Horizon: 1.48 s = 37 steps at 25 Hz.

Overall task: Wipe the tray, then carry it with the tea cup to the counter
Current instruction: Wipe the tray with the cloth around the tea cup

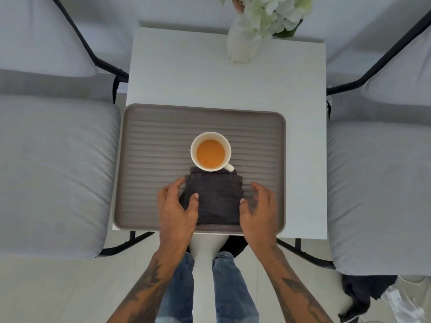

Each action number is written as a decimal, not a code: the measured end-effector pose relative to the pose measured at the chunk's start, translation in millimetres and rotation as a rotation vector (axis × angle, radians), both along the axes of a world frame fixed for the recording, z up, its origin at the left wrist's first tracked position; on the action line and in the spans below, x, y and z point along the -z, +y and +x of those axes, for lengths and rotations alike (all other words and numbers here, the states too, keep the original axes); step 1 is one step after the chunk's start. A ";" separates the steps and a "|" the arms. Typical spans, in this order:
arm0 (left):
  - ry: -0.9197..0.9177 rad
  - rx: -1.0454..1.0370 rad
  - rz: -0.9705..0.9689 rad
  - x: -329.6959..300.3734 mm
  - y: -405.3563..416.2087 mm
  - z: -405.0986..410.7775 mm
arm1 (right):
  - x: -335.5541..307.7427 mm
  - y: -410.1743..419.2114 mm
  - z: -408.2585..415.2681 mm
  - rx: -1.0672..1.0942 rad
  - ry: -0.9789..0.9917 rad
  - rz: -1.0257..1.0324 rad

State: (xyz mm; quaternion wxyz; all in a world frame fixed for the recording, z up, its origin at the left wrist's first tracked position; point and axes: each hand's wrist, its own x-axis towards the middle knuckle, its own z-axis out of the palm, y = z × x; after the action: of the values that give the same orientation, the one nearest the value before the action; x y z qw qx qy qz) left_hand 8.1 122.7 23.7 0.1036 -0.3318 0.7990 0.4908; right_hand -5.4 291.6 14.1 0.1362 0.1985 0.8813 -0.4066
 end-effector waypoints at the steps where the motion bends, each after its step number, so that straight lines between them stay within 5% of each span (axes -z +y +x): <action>1: 0.039 0.018 -0.078 -1.6 -4.7 -0.9 | 3.4 -2.2 5.2 -0.094 0.132 0.121; 6: 0.312 0.501 -0.378 -17.2 -28.9 -56.2 | 28.3 -31.7 23.9 -0.628 0.293 0.309; 9: 0.135 0.953 -0.447 -22.9 -33.7 -112.7 | 46.8 -36.4 25.3 -0.709 0.269 0.363; 13: 0.082 1.195 -0.541 -17.0 -29.9 -143.2 | 51.2 -30.8 29.8 -0.689 0.256 0.389; 21: 0.147 1.188 -0.515 -13.5 -38.7 -145.1 | 57.5 -34.5 30.8 -0.670 0.269 0.448; 31: 0.088 0.840 -0.550 -29.0 -138.2 -175.4 | 61.7 -33.6 32.2 -0.663 0.282 0.490; 37: 0.081 0.835 -0.533 -10.8 -147.6 -163.0 | 57.9 -34.7 31.3 -0.674 0.259 0.454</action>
State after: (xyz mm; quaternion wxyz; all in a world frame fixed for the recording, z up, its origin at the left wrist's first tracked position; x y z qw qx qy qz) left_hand -154.9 -24.9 34.4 0.1715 0.0208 0.9648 0.1985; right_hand 25.8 256.9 -43.8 0.1024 -0.1285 0.9739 -0.1566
